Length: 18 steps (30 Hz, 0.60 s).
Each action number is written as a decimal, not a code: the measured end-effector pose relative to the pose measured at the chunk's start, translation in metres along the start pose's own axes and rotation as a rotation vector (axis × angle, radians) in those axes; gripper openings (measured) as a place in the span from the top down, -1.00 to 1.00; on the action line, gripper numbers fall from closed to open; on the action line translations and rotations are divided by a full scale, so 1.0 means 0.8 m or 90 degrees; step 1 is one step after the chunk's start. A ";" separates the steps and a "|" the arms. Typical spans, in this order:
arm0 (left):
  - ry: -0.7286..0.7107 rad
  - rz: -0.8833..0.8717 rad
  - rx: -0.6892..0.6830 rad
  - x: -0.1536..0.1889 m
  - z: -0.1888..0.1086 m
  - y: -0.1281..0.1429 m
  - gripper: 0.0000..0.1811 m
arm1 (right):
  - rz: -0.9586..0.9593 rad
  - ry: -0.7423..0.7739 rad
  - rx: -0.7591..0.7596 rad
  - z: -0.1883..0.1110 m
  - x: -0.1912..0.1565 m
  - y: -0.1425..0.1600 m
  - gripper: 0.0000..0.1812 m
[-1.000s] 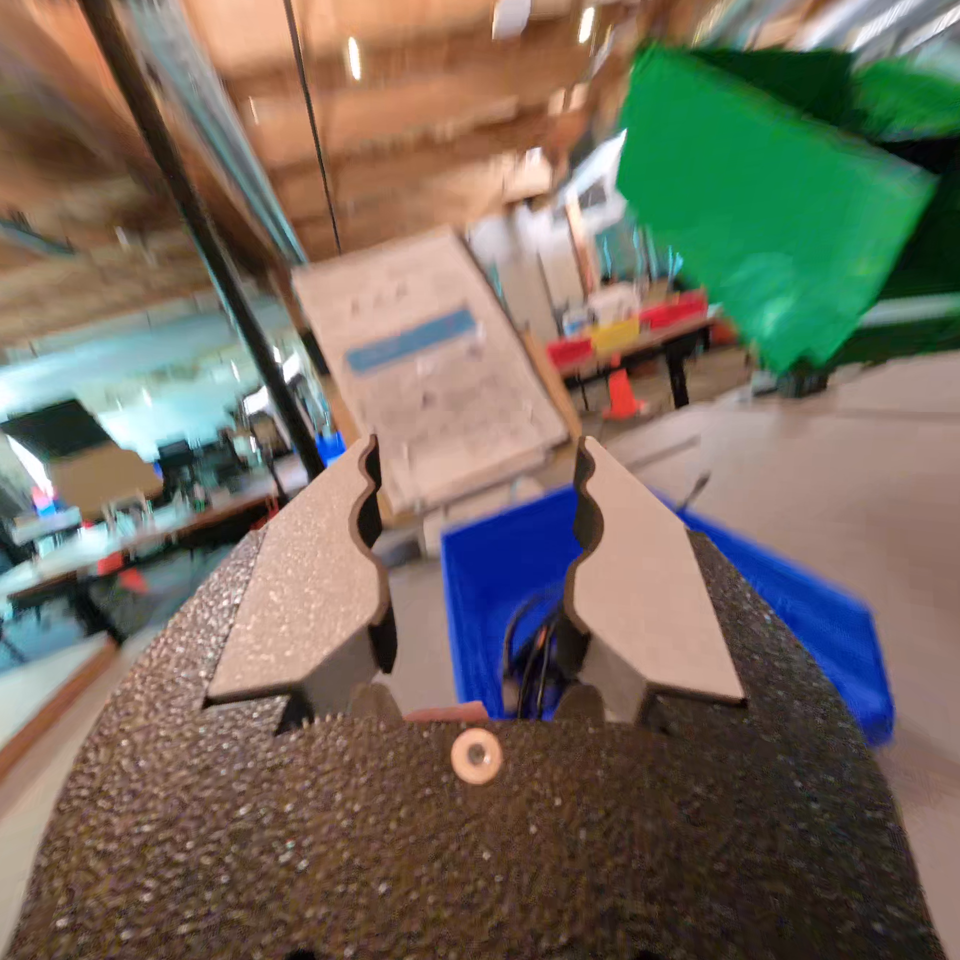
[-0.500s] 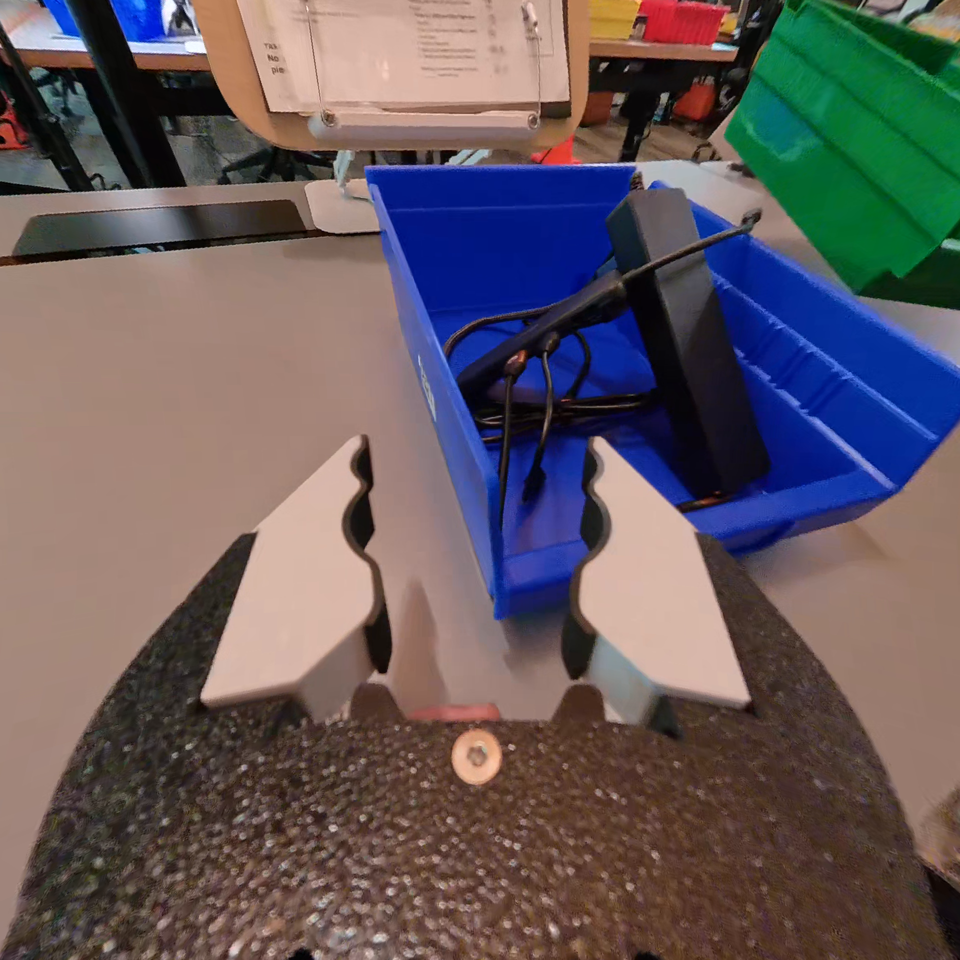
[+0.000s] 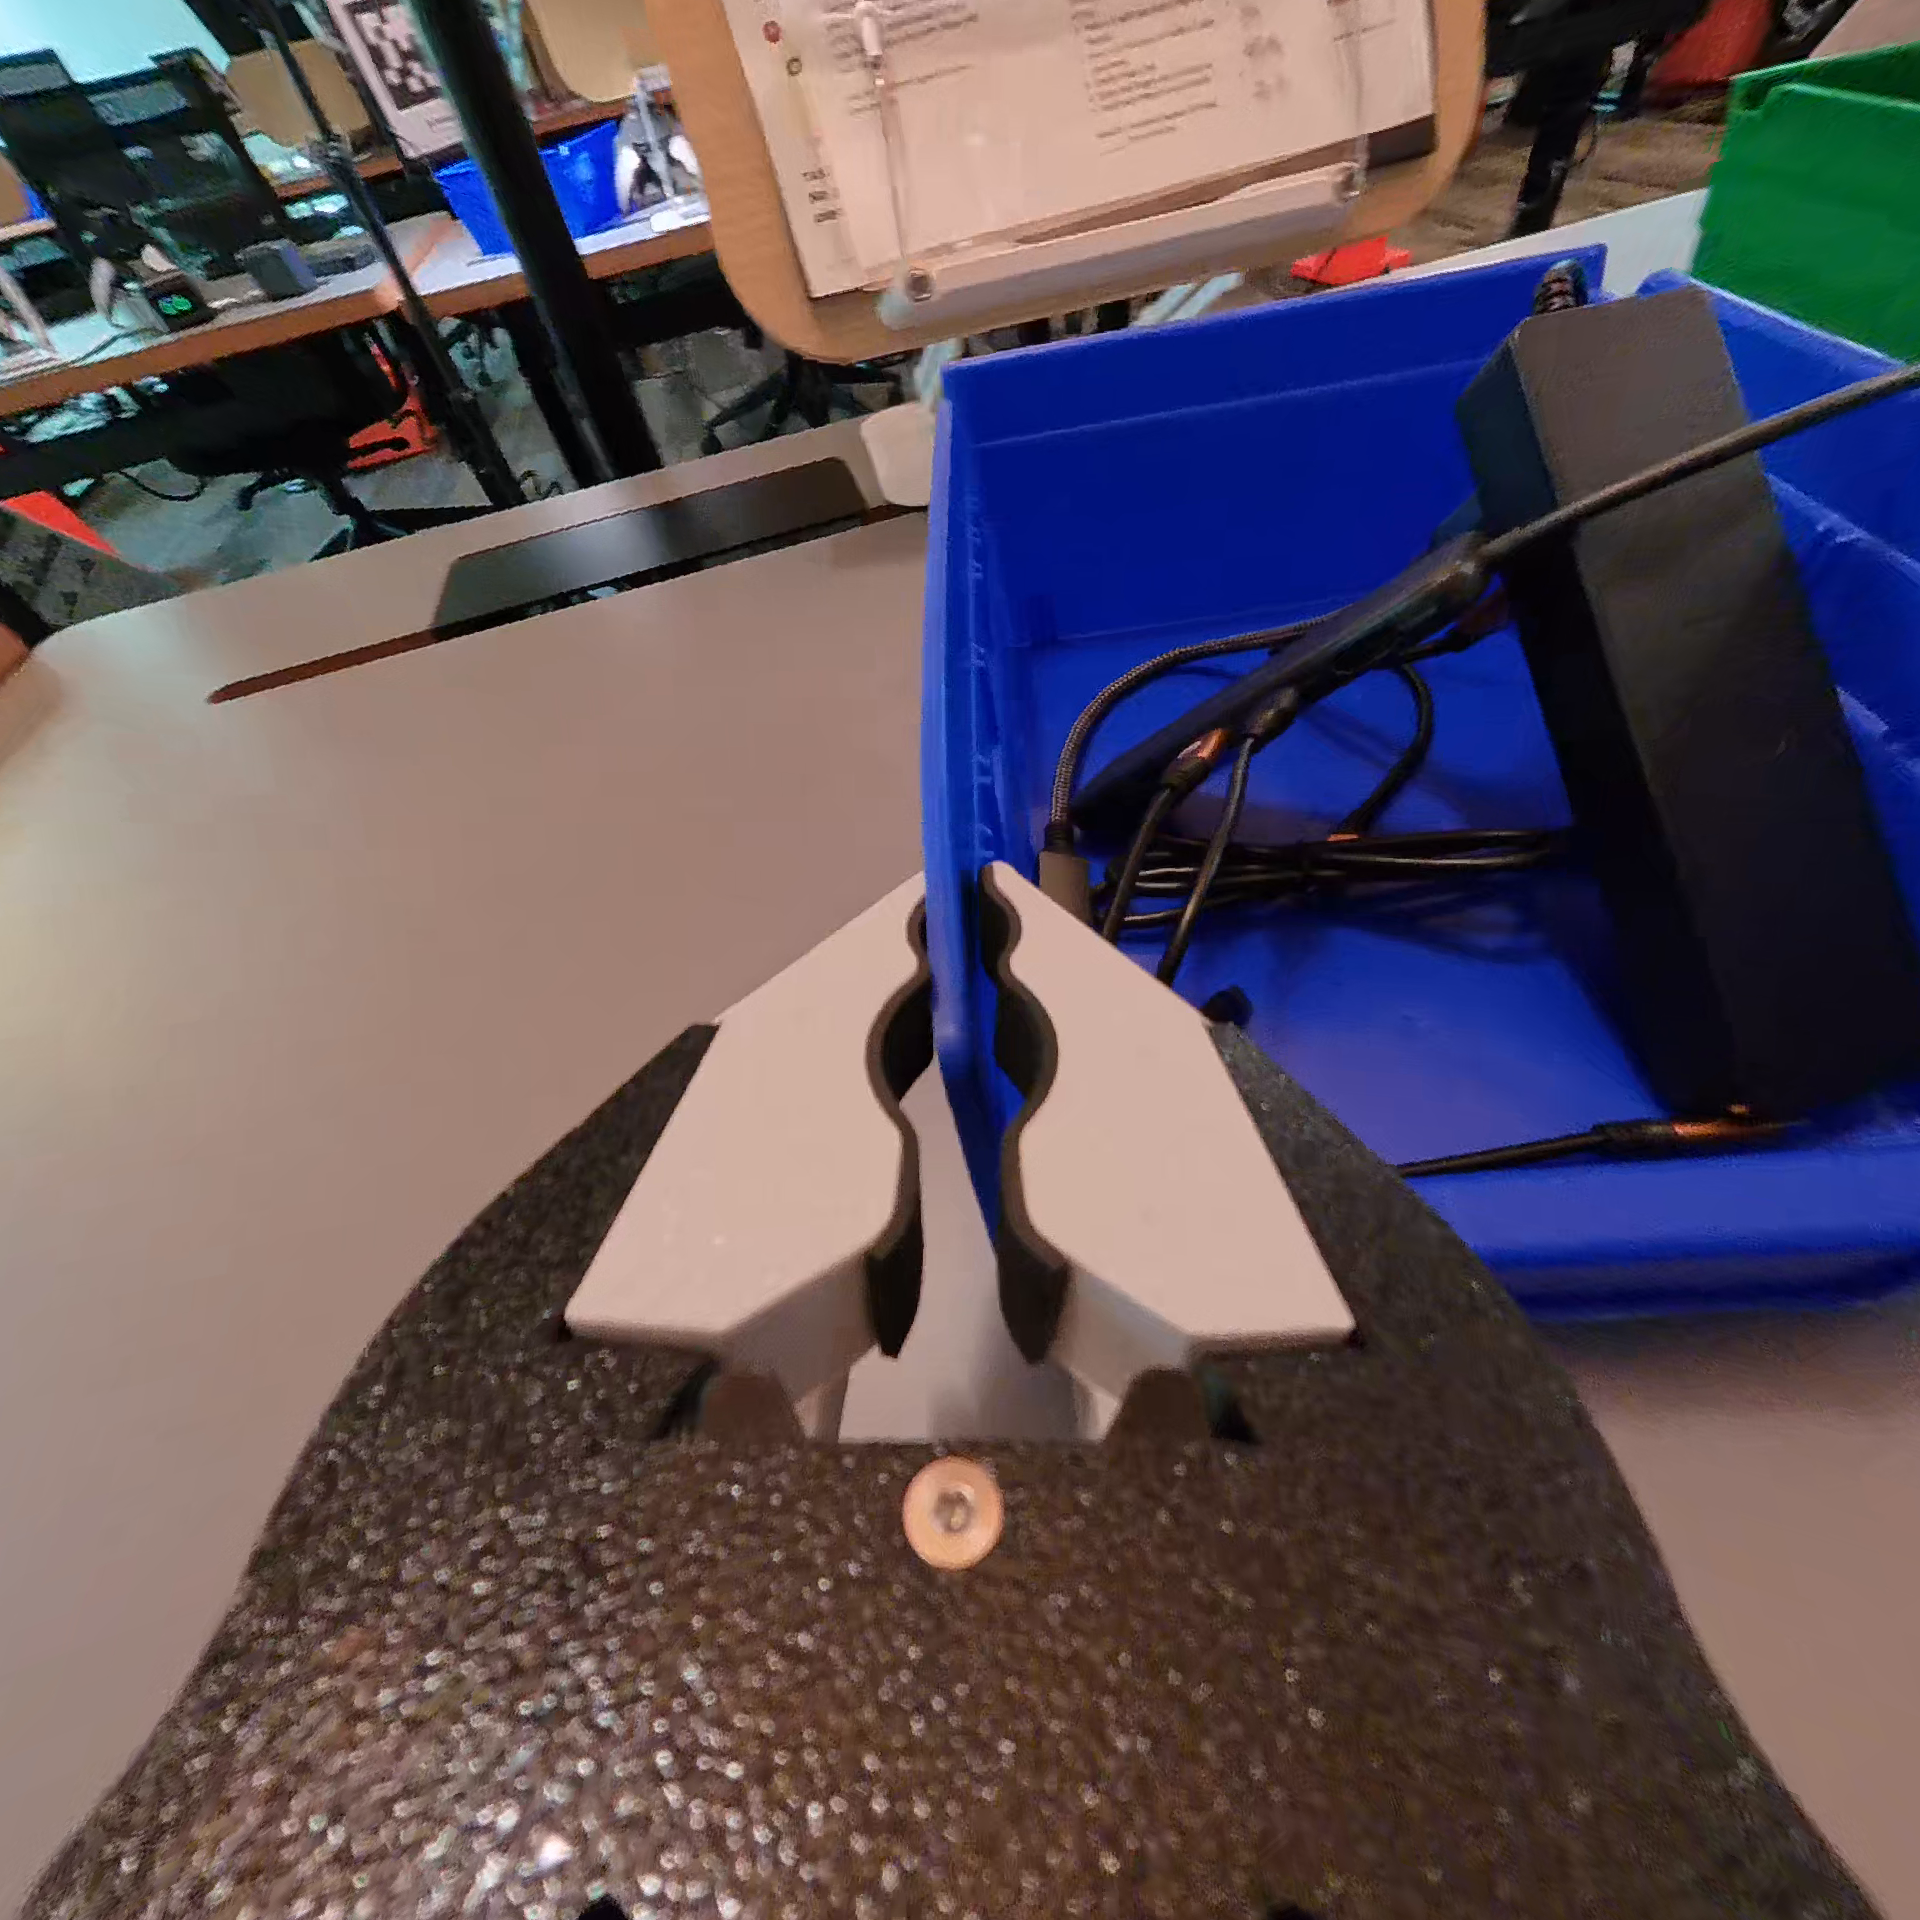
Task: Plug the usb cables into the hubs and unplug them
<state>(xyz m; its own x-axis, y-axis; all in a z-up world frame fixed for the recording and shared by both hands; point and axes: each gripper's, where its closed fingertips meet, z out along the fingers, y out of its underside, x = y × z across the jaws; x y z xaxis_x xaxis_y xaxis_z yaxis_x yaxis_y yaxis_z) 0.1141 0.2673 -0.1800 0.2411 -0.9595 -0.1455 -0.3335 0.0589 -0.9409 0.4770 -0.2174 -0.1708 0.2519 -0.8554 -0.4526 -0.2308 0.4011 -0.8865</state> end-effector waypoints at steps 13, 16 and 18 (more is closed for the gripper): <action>-0.137 -0.084 -0.039 -0.224 0.016 0.030 0.91 | -0.150 -0.085 0.098 -0.069 -0.086 -0.029 0.25; -0.156 -0.103 -0.040 -0.276 0.032 0.035 0.88 | -0.138 -0.175 0.077 -0.071 -0.142 -0.014 0.23; -0.159 -0.117 -0.041 -0.301 0.040 0.036 0.91 | -0.172 -0.219 0.080 -0.076 -0.179 0.000 0.23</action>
<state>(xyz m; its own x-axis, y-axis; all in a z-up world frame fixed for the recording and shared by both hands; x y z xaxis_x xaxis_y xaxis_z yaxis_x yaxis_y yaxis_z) 0.0757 0.5087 -0.1818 0.5159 -0.8550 -0.0534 -0.3193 -0.1341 -0.9381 0.3842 -0.1152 -0.1001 0.5895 -0.7849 -0.1906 -0.0033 0.2336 -0.9723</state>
